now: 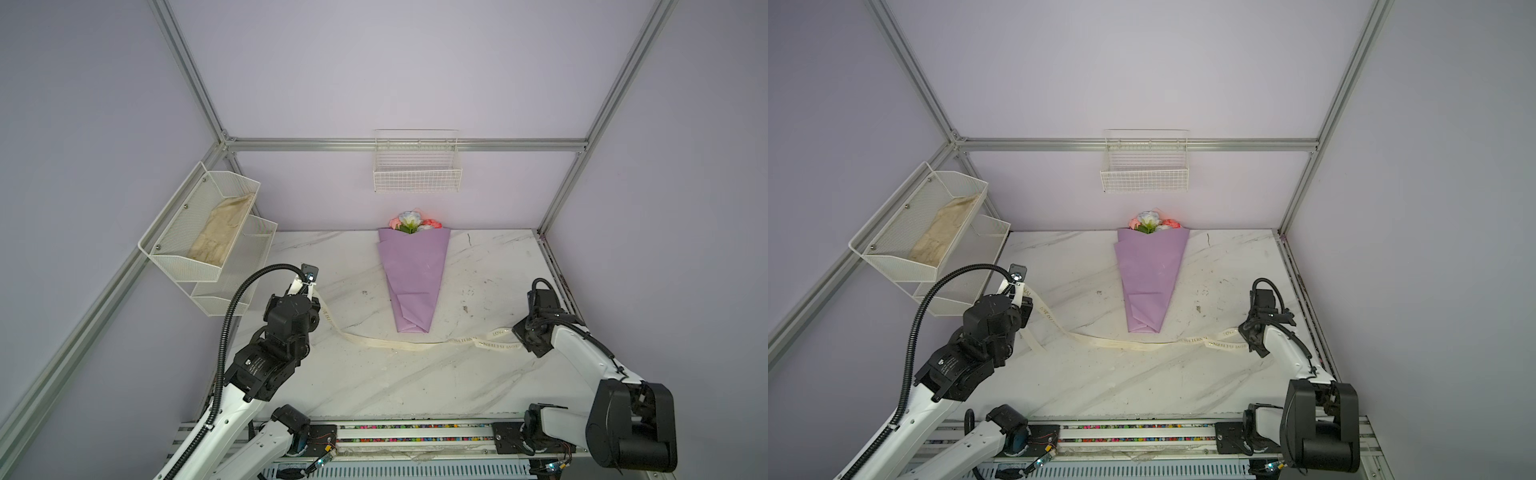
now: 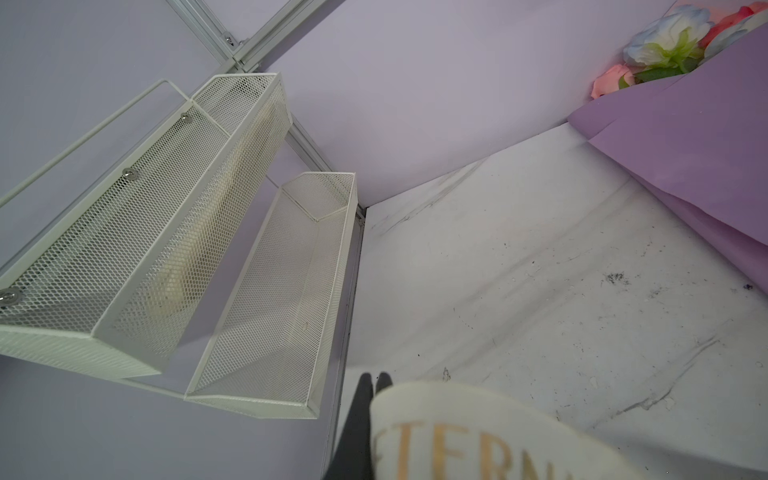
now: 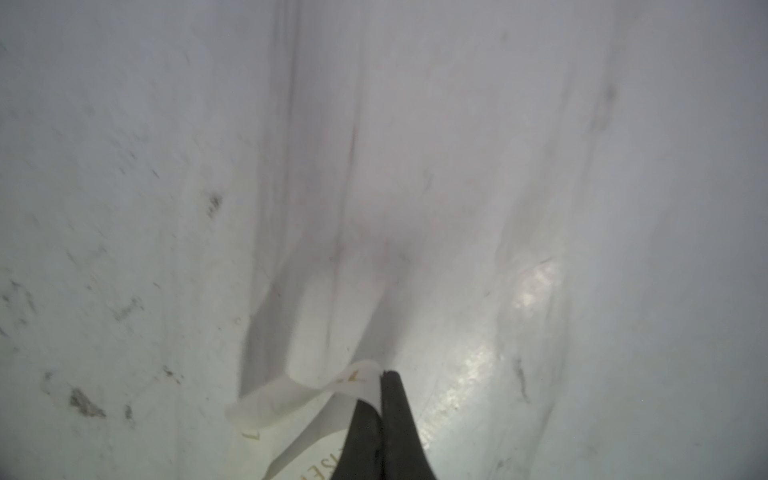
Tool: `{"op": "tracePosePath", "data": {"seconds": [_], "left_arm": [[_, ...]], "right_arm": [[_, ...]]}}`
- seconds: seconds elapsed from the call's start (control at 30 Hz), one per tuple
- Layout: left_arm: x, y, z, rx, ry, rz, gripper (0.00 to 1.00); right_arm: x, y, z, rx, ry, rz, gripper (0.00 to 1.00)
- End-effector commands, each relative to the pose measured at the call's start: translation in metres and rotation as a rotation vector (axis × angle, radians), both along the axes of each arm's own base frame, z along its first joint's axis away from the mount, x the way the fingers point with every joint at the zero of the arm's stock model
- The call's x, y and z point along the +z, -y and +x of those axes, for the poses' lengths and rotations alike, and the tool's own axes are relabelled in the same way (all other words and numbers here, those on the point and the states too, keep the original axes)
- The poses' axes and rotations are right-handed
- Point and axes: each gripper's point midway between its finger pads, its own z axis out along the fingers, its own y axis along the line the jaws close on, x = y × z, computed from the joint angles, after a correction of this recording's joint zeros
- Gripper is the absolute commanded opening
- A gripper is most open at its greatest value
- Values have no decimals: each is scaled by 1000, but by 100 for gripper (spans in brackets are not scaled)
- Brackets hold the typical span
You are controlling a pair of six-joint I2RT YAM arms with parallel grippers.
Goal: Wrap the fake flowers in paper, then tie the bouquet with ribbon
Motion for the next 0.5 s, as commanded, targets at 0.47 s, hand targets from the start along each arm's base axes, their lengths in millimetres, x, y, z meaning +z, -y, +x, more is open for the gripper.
{"op": "tracePosePath", "data": {"seconds": [0.47], "left_arm": [[-97,-28,33,232,-220,-264,0]], "right_arm": [[55,149,52,-82,-56,-362,2]]}}
